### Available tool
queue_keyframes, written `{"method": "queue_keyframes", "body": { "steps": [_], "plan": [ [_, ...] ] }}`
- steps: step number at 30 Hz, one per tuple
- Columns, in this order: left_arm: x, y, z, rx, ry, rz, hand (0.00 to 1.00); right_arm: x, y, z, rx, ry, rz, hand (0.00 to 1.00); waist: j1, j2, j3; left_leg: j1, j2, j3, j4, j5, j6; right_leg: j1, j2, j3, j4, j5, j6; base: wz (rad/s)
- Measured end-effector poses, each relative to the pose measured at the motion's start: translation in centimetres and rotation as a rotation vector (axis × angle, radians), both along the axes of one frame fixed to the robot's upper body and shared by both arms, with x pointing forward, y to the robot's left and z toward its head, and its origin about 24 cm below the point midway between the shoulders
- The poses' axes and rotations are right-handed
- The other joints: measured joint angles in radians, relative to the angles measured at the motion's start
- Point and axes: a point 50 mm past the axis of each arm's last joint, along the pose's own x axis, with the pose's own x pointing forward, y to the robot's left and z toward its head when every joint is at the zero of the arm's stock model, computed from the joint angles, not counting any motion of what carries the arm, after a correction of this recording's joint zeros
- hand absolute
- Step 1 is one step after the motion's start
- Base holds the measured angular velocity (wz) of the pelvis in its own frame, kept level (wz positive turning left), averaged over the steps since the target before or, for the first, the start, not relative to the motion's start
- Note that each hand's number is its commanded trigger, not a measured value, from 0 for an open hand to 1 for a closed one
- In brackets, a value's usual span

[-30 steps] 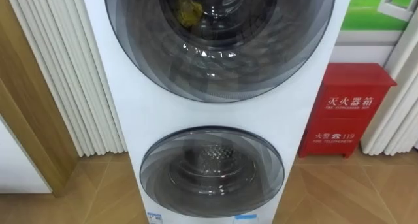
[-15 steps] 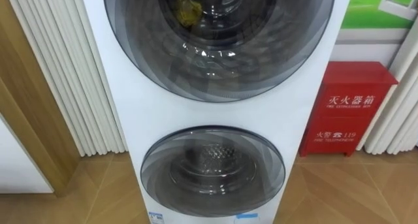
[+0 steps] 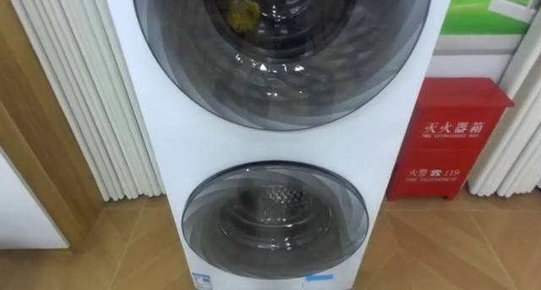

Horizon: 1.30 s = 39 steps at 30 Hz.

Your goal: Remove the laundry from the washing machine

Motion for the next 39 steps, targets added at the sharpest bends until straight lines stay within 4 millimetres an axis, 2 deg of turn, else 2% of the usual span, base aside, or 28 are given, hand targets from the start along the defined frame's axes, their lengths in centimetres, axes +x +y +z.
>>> {"method": "queue_keyframes", "body": {
  "steps": [2,3,5,9,10,13,15,16,18,20,22,27,33,39],
  "plan": [
    [0.3,0.3,0.1,0.008,-0.018,0.009,0.00,2.0,-0.5,1.9,-0.025,-0.107,-0.015,0.00,0.012,-0.008,-0.0034,-0.006,0.000,0.001,0.000,0.000,0.000,-0.004,0.000,-0.001,-0.002,0.000,0.000,0.02],
    [0.3,0.5,0.2,0.010,-0.020,0.005,0.00,3.2,-0.8,3.0,-0.024,-0.169,-0.032,0.00,0.022,-0.016,-0.0018,-0.010,0.000,-0.003,0.001,0.000,0.000,-0.002,0.000,-0.004,-0.002,0.001,0.000,0.04],
    [-0.2,0.9,0.3,0.017,-0.009,0.006,0.00,5.0,-1.2,4.4,-0.018,-0.233,-0.060,0.00,0.022,-0.030,-0.0038,-0.017,0.000,-0.006,0.002,0.000,0.000,-0.006,0.001,-0.012,0.000,0.002,-0.002,0.07],
    [-0.6,0.9,0.3,0.022,0.019,-0.019,0.00,9.7,-1.9,8.7,-0.049,-0.382,-0.065,0.00,0.022,-0.030,-0.0050,-0.024,0.001,-0.006,0.001,0.000,0.000,-0.011,0.000,-0.021,0.011,0.004,-0.001,0.02],
    [-0.6,0.9,0.3,0.023,0.024,-0.027,0.00,10.8,-2.1,9.9,-0.060,-0.421,-0.062,0.00,0.023,-0.027,-0.0076,-0.030,0.001,-0.007,0.001,0.000,0.000,-0.016,-0.001,-0.024,0.013,0.004,-0.001,0.07],
    [-0.8,1.2,0.5,0.041,0.042,-0.072,0.00,12.4,-2.4,12.9,-0.089,-0.525,-0.042,0.00,0.029,-0.025,-0.0088,-0.034,0.001,-0.011,-0.001,0.000,0.000,-0.020,-0.001,-0.033,0.015,0.004,-0.001,0.08],
    [-1.3,1.5,0.7,0.054,0.061,-0.091,0.00,14.1,-2.2,15.8,-0.077,-0.629,-0.032,0.00,0.033,-0.026,-0.0090,-0.035,0.001,-0.024,-0.001,0.000,0.000,-0.016,-0.001,-0.051,0.015,0.004,-0.001,0.09],
    [-1.4,1.6,0.7,0.055,0.067,-0.096,0.00,14.5,-2.3,16.4,-0.077,-0.646,-0.032,0.00,0.034,-0.027,-0.0092,-0.035,0.001,-0.029,-0.001,0.000,0.000,-0.015,-0.001,-0.055,0.015,0.004,-0.001,0.19],
    [-1.4,1.7,0.8,0.059,0.074,-0.107,0.00,15.5,-2.5,18.3,-0.083,-0.697,-0.034,0.00,0.048,-0.036,-0.0121,-0.038,0.002,-0.034,-0.001,0.000,0.000,-0.012,-0.002,-0.069,0.015,0.004,-0.001,0.16],
    [-1.4,1.7,0.8,0.061,0.081,-0.109,0.00,16.1,-2.5,19.5,-0.098,-0.717,-0.028,0.00,0.058,-0.043,-0.0147,-0.042,0.002,-0.039,0.000,0.000,0.000,-0.015,-0.002,-0.073,0.015,0.004,-0.001,0.07],
    [-1.6,1.7,0.8,0.059,0.096,-0.107,0.00,16.4,-2.4,19.9,-0.108,-0.703,-0.043,0.00,0.076,-0.051,-0.0131,-0.044,0.002,-0.040,0.002,0.000,0.000,-0.014,-0.003,-0.075,0.015,0.004,-0.001,0.02],
    [-1.5,1.8,0.8,0.061,0.097,-0.106,0.00,16.9,-1.9,21.7,-0.122,-0.758,-0.026,0.00,0.075,-0.067,-0.0136,-0.074,0.001,-0.039,0.025,0.000,0.000,-0.034,-0.004,-0.075,0.017,0.006,-0.005,0.00],
    [-1.1,2.0,0.9,0.069,0.086,-0.110,0.00,17.0,-1.8,24.7,-0.172,-0.861,0.007,0.00,0.077,-0.071,-0.0150,-0.075,0.001,-0.040,0.033,0.000,0.000,-0.033,-0.005,-0.075,0.019,0.007,-0.006,0.00],
    [-0.9,1.9,0.9,0.067,0.088,-0.135,0.00,17.1,-0.4,27.1,-0.215,-0.948,0.066,0.00,0.071,-0.077,-0.0133,-0.076,0.002,-0.037,0.033,0.000,0.000,-0.035,-0.005,-0.071,0.023,0.007,-0.006,0.00]
  ]
}}
